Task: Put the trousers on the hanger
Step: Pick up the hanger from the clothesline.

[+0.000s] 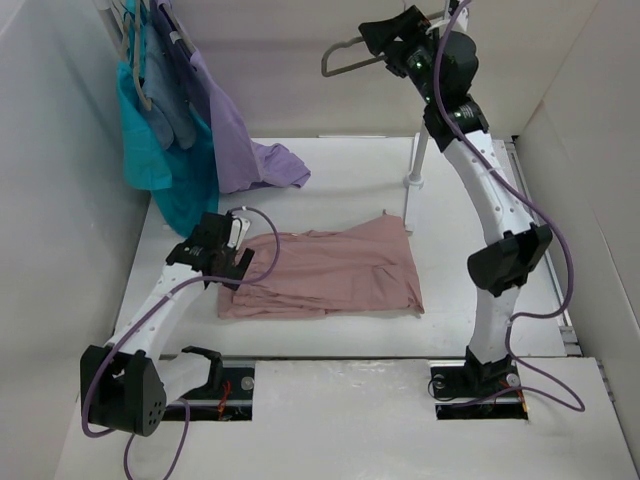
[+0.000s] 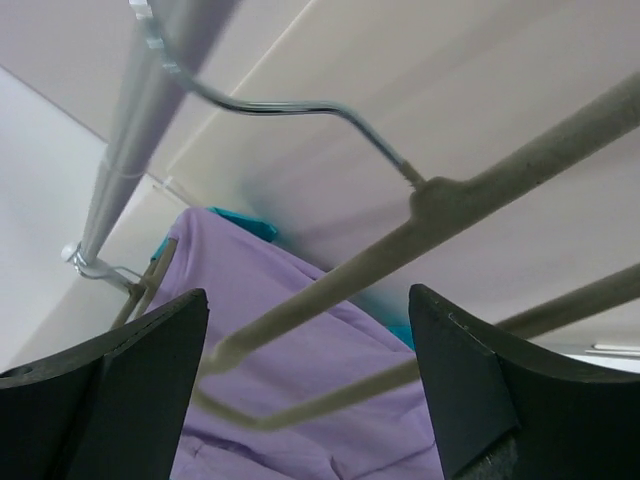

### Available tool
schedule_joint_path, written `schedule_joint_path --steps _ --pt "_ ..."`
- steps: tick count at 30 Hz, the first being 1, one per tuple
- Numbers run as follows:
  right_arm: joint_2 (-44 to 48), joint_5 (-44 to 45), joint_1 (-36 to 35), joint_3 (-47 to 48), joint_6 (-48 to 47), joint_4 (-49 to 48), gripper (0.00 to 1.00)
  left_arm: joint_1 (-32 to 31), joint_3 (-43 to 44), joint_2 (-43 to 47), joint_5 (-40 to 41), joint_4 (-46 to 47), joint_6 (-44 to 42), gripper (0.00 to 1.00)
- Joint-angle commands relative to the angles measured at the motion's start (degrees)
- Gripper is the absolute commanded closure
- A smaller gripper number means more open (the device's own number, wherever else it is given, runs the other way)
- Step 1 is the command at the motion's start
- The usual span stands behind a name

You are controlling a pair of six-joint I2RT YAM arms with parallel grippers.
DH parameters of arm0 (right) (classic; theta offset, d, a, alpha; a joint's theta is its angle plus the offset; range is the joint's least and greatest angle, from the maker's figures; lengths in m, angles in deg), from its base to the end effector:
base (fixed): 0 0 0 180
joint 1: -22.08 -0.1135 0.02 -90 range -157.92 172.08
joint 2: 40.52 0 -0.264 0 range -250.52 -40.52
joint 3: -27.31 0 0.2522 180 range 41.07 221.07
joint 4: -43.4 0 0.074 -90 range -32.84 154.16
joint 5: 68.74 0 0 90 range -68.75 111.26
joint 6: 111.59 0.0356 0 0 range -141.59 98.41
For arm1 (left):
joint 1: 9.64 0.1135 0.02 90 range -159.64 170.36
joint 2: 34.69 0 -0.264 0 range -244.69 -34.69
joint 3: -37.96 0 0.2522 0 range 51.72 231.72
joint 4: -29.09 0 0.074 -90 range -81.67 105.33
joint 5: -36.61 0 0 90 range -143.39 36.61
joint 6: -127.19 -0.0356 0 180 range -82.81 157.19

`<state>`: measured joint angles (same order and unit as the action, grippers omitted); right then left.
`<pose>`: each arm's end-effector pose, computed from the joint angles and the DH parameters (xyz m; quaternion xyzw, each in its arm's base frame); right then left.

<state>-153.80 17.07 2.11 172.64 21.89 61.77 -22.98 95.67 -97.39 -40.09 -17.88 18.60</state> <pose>0.4169 0.1543 0.5157 0.0976 0.6104 0.4324 0.6565 0.2131 -0.0421 0.2406 0.2220 0.9132 0.1242 0.3184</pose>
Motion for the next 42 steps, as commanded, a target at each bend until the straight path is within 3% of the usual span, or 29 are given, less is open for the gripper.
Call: schedule_joint_path --steps 1,4,11,17,23,31,42 --pt "-3.26 1.19 -0.86 4.30 3.71 -4.42 0.15 0.34 -1.49 1.35 -0.47 0.69 -0.04 0.00" --pt "-4.06 1.72 -1.39 5.10 6.08 -6.26 0.21 0.34 -2.19 1.88 0.06 0.69 -0.04 0.00" --pt "-4.59 -0.82 -1.39 4.67 7.40 -8.02 0.80 0.86 -3.24 2.40 0.06 1.21 -0.04 0.00" --pt "-0.46 -7.04 -1.39 -0.17 7.40 -9.96 1.00 0.86 -2.55 2.93 1.11 1.22 -0.74 0.00" --pt "-1.51 -19.00 0.19 2.20 2.14 -10.58 1.00 0.86 2.28 6.27 0.59 1.22 -5.92 0.00" --pt "-0.90 -32.35 0.72 0.28 -1.29 -11.28 1.00 0.86 12.73 9.17 -10.28 -1.85 -9.10 0.00" --pt "11.49 -31.07 -1.83 -27.04 -11.40 -8.21 1.00 0.86 20.82 17.95 -30.07 -3.35 -10.59 0.00"
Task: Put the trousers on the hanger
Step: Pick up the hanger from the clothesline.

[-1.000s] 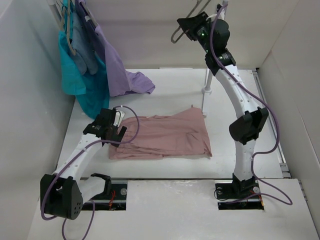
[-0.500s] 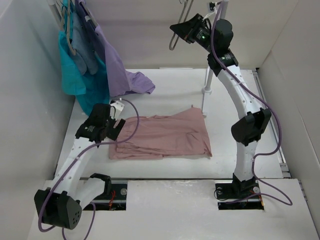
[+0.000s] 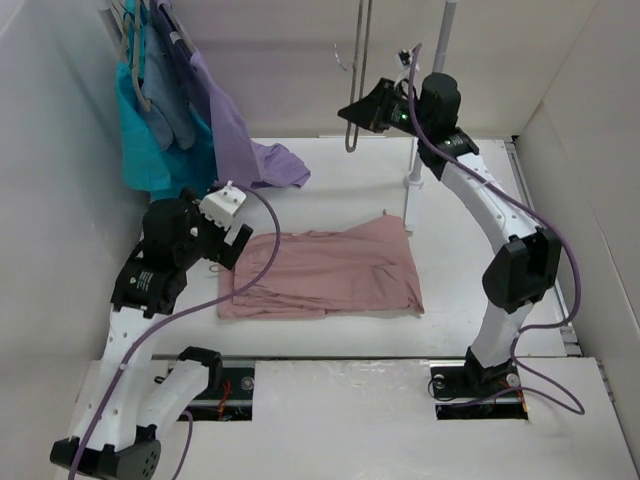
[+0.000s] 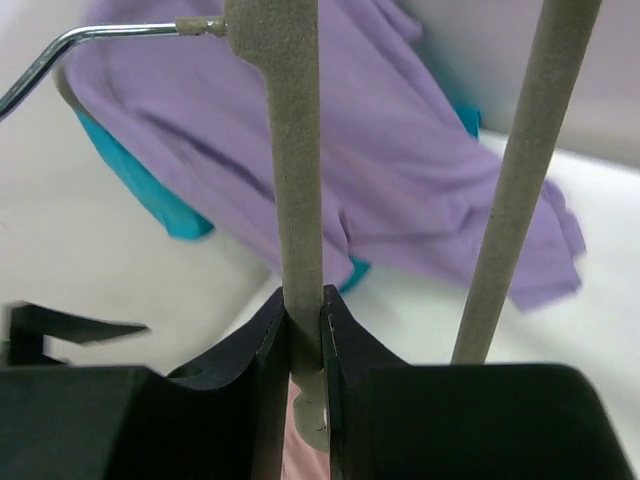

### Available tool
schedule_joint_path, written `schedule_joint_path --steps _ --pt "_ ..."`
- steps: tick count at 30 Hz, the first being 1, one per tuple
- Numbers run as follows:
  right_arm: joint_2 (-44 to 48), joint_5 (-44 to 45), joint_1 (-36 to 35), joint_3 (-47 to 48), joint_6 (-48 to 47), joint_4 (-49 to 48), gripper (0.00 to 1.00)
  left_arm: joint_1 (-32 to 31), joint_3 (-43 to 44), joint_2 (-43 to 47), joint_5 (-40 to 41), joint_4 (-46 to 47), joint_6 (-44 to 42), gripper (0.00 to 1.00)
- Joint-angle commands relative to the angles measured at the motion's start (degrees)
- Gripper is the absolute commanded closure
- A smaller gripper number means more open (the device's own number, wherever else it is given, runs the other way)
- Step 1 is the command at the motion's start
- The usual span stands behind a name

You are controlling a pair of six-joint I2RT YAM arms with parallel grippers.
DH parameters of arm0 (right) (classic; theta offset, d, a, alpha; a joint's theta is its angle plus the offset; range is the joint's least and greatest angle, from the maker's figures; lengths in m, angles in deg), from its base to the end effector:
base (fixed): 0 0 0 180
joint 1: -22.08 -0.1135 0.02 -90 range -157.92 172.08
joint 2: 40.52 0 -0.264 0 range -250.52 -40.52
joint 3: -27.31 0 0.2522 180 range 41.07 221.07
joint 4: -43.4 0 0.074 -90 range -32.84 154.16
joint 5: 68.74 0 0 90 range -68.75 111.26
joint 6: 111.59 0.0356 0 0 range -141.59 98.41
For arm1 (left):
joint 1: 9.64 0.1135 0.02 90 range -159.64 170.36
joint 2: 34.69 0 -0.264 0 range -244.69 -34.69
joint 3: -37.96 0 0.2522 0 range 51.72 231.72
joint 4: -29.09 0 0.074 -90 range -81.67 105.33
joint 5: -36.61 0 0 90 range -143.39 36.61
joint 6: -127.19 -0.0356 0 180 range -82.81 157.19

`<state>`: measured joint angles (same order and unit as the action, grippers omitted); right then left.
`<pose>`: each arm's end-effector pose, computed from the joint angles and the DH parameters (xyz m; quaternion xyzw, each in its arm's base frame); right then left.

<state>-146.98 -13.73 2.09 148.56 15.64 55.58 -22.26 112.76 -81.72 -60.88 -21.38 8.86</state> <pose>0.4081 0.1702 0.4358 -0.1162 0.6840 0.5125 0.5059 0.1591 -0.0404 0.3820 0.3245 0.7655 0.0217 0.5552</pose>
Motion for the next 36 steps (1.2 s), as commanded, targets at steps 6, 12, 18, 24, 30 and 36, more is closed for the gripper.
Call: schedule_joint_path --steps 6,12,18,24,30,36 --pt "13.01 4.47 -5.58 -20.62 -8.31 0.88 1.00 -1.61 11.28 -7.25 -19.83 -1.86 9.86 0.00" --pt "25.13 14.76 -12.79 -44.26 -8.93 2.82 1.00 -10.30 17.62 -17.13 -20.55 -3.63 17.95 0.04" --pt "34.81 22.76 -17.62 -61.13 -2.97 3.34 1.00 -15.06 18.76 -26.17 -26.16 0.67 24.81 0.01" --pt "40.36 26.19 -20.18 -69.59 3.01 4.40 1.00 -16.37 19.30 -36.36 -37.84 3.05 32.10 0.01" --pt "41.15 28.74 -22.20 -74.87 5.13 4.40 1.00 -20.15 15.25 -42.08 -42.77 9.18 37.29 0.01" --pt "36.42 28.13 -22.73 -74.87 3.72 3.35 1.00 -21.47 17.63 -50.08 -43.67 9.12 36.78 0.11"
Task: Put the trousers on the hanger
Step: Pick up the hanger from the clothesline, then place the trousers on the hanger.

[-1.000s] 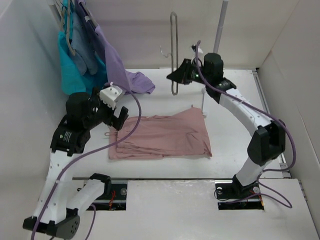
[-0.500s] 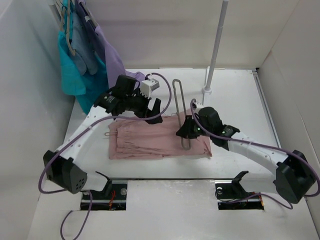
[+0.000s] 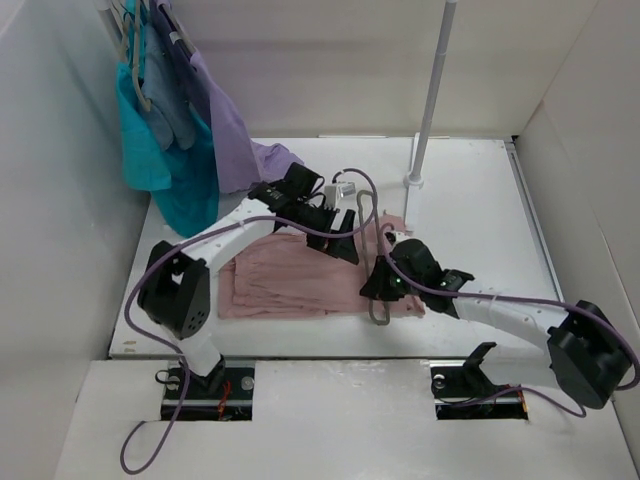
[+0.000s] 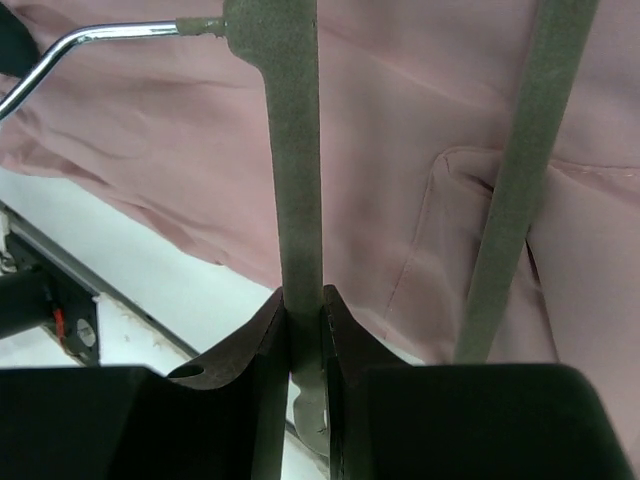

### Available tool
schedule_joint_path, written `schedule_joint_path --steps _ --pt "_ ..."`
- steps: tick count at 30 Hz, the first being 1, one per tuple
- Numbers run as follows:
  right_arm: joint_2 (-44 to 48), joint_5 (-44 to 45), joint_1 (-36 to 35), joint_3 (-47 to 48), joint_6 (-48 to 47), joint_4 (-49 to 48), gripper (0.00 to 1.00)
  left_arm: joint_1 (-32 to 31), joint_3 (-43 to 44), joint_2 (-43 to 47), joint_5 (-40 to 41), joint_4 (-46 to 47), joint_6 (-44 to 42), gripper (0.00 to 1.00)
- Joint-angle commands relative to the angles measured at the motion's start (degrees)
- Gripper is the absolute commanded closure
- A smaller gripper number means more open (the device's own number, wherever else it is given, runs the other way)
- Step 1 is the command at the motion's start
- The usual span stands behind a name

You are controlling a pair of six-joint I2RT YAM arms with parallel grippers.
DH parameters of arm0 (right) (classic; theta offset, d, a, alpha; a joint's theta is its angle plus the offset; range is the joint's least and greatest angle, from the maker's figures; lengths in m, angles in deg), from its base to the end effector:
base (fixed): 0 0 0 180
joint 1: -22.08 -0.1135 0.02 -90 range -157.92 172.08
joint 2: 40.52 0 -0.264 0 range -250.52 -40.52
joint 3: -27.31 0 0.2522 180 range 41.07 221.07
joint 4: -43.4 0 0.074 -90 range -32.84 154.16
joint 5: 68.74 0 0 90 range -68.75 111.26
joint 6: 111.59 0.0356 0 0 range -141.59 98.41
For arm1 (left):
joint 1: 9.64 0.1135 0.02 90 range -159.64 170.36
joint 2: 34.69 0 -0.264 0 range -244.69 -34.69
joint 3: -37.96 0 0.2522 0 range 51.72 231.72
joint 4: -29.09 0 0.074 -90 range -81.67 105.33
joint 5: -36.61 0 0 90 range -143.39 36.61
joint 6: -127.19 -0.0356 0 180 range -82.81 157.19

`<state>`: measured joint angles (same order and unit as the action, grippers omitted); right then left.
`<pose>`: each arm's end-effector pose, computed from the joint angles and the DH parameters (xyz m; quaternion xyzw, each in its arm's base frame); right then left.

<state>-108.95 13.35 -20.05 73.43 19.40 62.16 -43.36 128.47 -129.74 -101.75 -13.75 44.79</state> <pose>0.1737 0.1637 0.1915 -0.0376 0.9077 0.3211 0.2675 0.2853 -0.2224 0.2847 0.3371 0.7943 -0.4740 0.1756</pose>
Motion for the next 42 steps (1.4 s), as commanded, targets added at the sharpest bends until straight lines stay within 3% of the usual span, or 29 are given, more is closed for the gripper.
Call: schedule_joint_path --steps 1,5,6,9,10,11,15,21,22,25,31,33,37,38,39,42 --pt "-2.15 0.52 -0.59 0.25 -0.64 -3.24 1.00 -0.39 2.43 -3.73 -2.79 0.70 -0.03 0.18" --pt "-3.65 -0.62 -0.59 0.25 -1.17 -4.29 1.00 -0.91 2.44 -6.37 -2.18 -0.45 -1.53 0.38" --pt "-3.65 -1.15 -0.59 0.25 -1.18 -4.29 1.00 -0.91 2.44 -6.38 -1.66 -0.45 -1.53 0.48" --pt "-4.17 -1.76 0.03 0.25 -1.79 -4.29 1.00 -0.91 2.44 -6.99 -1.65 -0.45 -1.53 0.69" --pt "-4.17 -2.46 0.03 0.25 -1.79 -4.29 1.00 -0.91 3.13 -7.00 -1.13 -0.45 -1.53 0.81" --pt "-4.78 -2.47 0.03 0.25 -2.49 -4.29 1.00 -0.39 3.14 -7.00 -1.12 -0.45 -1.53 0.83" --pt "-6.01 -4.66 0.56 0.78 -3.63 -4.29 1.00 0.32 3.67 -7.00 -1.12 0.07 -1.53 0.83" --pt "-6.64 -5.28 1.08 1.30 -4.17 -4.29 1.00 0.84 3.67 -6.38 -1.83 0.69 -0.83 0.67" --pt "-6.64 -5.28 1.61 1.30 -4.69 -4.29 1.00 1.63 3.67 -6.38 -1.83 0.69 -0.13 0.58" --pt "-7.16 -5.81 1.61 1.30 -4.69 -4.29 1.00 3.21 4.28 -6.99 -1.83 0.69 -0.12 0.56" --pt "-6.55 -5.81 2.14 1.30 -4.17 -4.29 1.00 3.74 3.76 -7.00 -1.30 0.16 -0.12 0.94" --pt "-6.03 -5.81 2.84 1.30 -4.17 -4.29 1.00 3.74 3.76 -7.52 -1.30 0.16 -0.12 1.00" --pt "-6.02 -6.86 3.98 1.83 -4.17 -4.29 1.00 3.74 3.76 -8.92 -0.16 -0.36 -0.65 1.00" --pt "-6.02 -6.86 3.98 2.44 -4.17 -4.29 0.95 3.74 4.54 -8.93 -0.16 -0.36 -0.65 1.00" --pt "-6.54 -7.91 4.77 2.45 -4.17 -4.29 0.83 3.74 5.24 -9.63 0.54 -1.06 -0.65 1.00" --pt "-5.42 -11.08 6.09 5.15 -5.48 -1.75 0.29 3.74 9.20 -11.29 3.61 -2.91 -1.96 1.00"
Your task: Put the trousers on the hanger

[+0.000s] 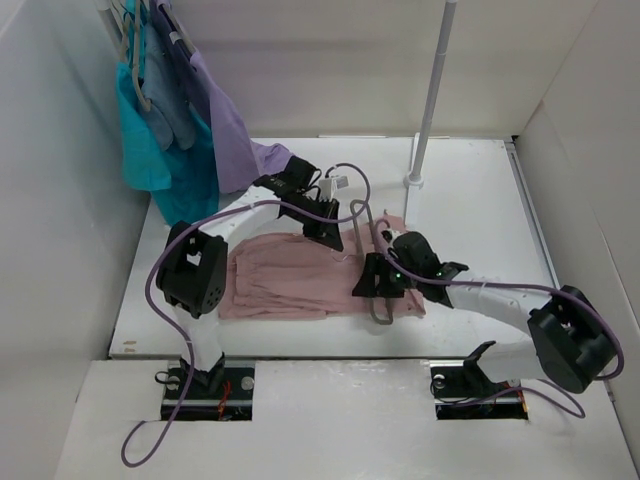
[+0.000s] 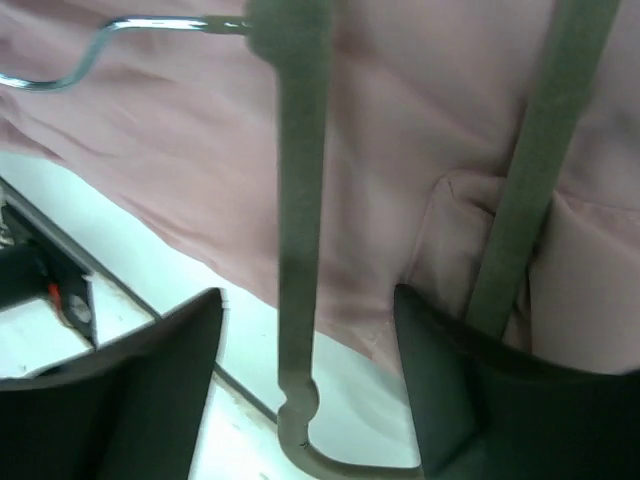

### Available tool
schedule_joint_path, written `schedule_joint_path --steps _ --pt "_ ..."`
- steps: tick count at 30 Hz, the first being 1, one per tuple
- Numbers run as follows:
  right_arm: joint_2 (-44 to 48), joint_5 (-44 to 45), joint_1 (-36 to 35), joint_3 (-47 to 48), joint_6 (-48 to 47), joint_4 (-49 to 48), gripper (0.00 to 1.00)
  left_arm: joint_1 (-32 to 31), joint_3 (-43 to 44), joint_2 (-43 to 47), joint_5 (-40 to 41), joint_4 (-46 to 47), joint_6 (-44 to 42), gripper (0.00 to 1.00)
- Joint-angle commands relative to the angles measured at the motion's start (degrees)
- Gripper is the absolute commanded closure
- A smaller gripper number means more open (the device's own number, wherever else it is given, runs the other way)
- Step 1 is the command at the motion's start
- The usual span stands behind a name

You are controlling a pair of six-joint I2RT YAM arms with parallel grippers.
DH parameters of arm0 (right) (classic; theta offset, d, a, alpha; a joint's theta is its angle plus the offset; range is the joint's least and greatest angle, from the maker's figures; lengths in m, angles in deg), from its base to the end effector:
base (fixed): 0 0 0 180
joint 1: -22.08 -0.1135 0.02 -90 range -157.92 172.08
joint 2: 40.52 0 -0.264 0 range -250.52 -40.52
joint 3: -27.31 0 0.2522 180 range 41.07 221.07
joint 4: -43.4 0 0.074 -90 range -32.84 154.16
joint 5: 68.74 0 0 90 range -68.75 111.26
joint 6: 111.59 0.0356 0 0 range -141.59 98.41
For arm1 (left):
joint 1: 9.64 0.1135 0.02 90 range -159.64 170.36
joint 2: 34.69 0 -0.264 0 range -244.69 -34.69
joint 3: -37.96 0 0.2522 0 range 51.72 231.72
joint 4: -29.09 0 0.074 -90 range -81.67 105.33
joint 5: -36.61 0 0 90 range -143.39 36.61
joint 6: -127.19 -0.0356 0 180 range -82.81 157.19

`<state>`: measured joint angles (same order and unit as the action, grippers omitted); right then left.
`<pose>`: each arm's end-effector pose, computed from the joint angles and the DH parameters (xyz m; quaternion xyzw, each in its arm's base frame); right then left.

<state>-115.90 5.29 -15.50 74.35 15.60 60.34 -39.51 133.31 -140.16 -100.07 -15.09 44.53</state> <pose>0.1933 0.1611 0.1723 -0.0560 0.9157 0.3308 0.2213 0.3306 -0.2197 0.2437 0.2898 0.8334 -0.4472 0.1464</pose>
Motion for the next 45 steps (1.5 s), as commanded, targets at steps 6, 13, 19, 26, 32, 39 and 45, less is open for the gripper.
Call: schedule_joint_path --steps 6,13,19,26,32,39,45 --pt "10.23 0.12 4.61 17.67 -4.93 15.77 0.01 -0.10 9.82 -2.99 9.05 -5.27 -5.48 1.00" --pt "6.33 6.30 20.32 17.01 -5.10 25.38 0.01 -0.63 11.67 -4.13 13.28 -8.52 -8.12 1.00" --pt "-1.96 4.01 25.45 14.18 -5.72 20.82 0.03 -1.95 12.90 -4.13 15.73 -9.93 -9.96 1.00" --pt "-5.74 -3.71 25.45 9.36 -6.34 12.47 0.25 -2.48 14.04 -3.60 15.74 -11.77 -11.11 1.00" --pt "-6.98 -6.70 29.66 6.37 -6.95 10.09 1.00 -2.48 14.75 -2.47 16.27 -14.49 -13.30 1.00" --pt "0.91 -0.23 30.04 11.01 -9.50 19.22 1.00 -2.48 13.08 0.18 18.55 -15.55 -13.84 1.00" --pt "5.59 15.88 13.63 18.31 -8.80 23.64 1.00 -3.00 12.38 0.71 19.17 -16.00 -14.45 1.00"
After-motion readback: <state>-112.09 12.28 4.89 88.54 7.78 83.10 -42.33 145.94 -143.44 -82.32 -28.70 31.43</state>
